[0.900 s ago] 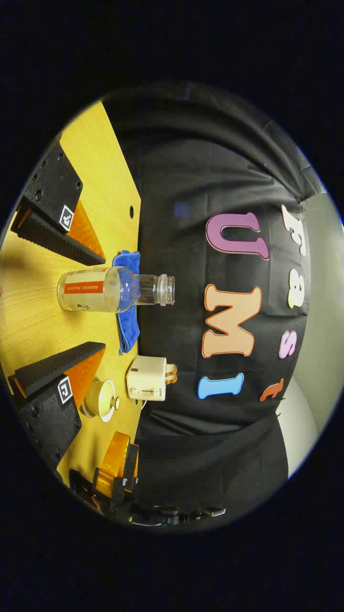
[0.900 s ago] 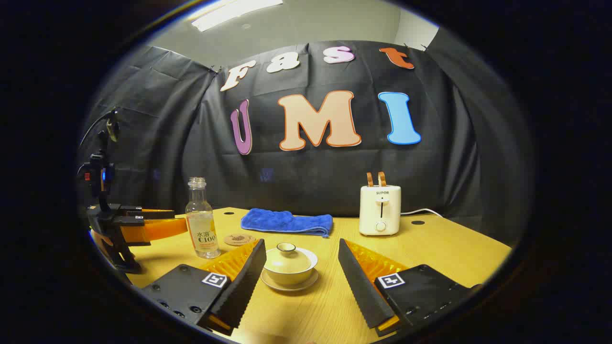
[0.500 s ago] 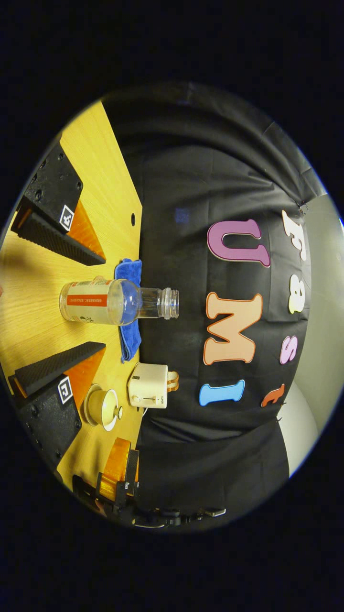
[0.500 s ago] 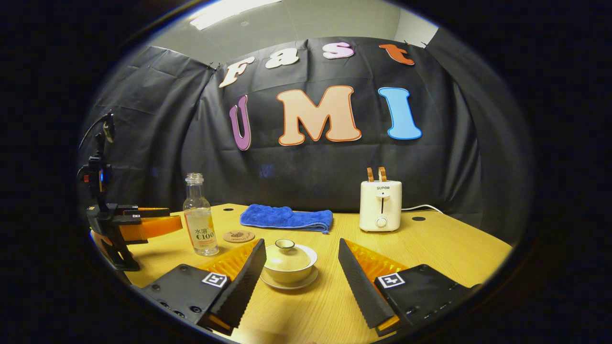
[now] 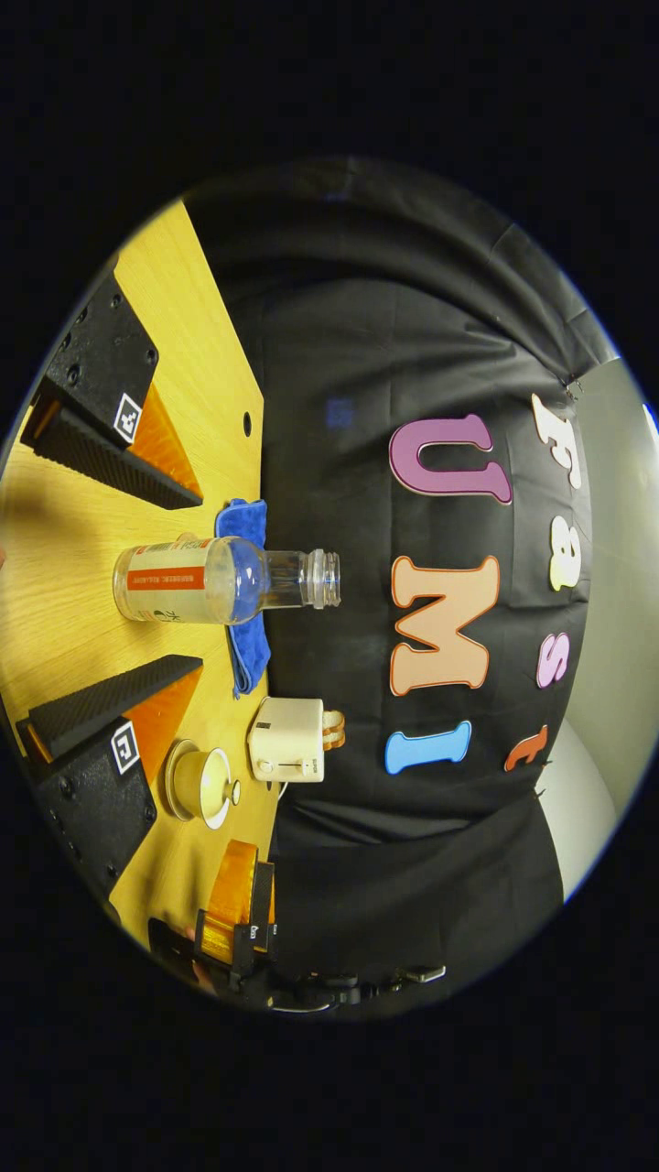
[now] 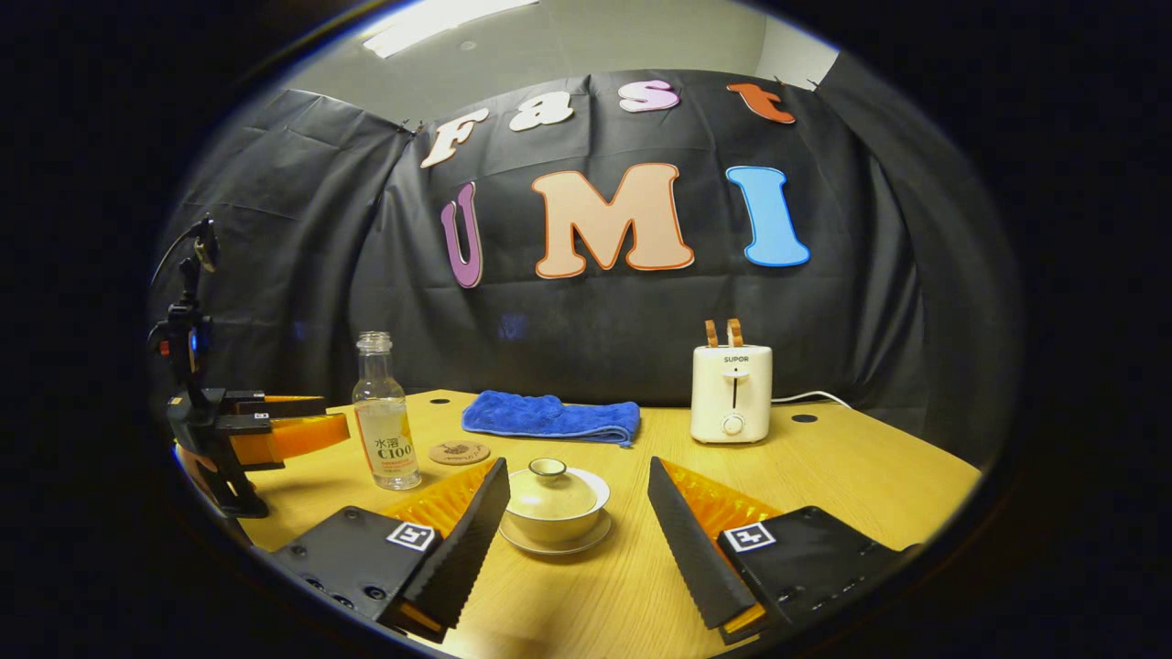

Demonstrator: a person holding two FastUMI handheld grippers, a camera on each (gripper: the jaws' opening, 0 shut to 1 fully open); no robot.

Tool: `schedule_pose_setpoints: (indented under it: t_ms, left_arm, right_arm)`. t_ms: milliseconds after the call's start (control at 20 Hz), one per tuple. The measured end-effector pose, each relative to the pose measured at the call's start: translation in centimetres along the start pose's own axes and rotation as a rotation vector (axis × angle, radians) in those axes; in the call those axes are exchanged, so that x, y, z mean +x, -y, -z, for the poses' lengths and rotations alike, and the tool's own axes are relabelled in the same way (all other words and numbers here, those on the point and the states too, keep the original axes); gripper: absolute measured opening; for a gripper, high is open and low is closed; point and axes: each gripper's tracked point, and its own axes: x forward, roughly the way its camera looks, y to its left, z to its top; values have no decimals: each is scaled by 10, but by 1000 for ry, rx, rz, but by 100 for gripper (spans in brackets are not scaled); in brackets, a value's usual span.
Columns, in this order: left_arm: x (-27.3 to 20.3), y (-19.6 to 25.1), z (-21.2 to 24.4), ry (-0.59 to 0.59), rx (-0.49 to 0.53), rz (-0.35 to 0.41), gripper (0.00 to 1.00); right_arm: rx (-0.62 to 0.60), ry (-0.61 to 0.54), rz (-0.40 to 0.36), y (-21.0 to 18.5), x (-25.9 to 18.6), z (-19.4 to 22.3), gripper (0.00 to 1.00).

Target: Open the teacup lid with one hand, grasp the water bottle and pour water into the teacup with the other hand; after pouring, place the water bottle on the coaster and then close the teacup lid.

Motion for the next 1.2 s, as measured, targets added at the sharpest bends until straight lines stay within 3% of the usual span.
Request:
schedule_pose_setpoints:
  t_ms: [50, 250, 300, 400, 450, 700, 750, 900, 1050, 1150, 1200]
  left_arm:
    - [-1, 0, 0, -1, 0, 2, 94]
    - [-1, -4, -1, -3, 1, -11, 94]
    - [-1, -4, -1, -2, 0, -12, 94]
    - [-1, -5, -1, -3, 0, -16, 94]
    - [-1, -6, -1, -3, 0, -18, 94]
    - [-1, -6, -2, -3, 0, -20, 94]
    - [-1, -7, -2, -4, 0, -24, 94]
    - [1, -7, -2, -4, 0, -23, 94]
    - [1, -7, -2, -5, 0, -23, 94]
    - [1, -7, -2, -5, 0, -21, 94]
    - [1, -7, -2, -5, 0, -19, 94]
  right_arm:
    - [0, 0, -5, 0, 1, -1, 97]
    - [1, -3, -33, -6, 7, 0, 93]
    - [2, -3, -40, -7, 9, 0, 97]
    - [3, -7, -59, -12, 17, 1, 93]
    - [3, -8, -68, -14, 20, 1, 100]
    - [5, -16, -64, -16, 49, 3, 100]
    - [5, -15, -65, -18, 53, 2, 93]
    - [4, -36, -66, -21, 63, 6, 97]
    - [4, -70, -44, -20, 72, 11, 93]
    - [2, -89, -34, -21, 73, 14, 69]
    - [-1, -102, -32, -21, 76, 16, 65]
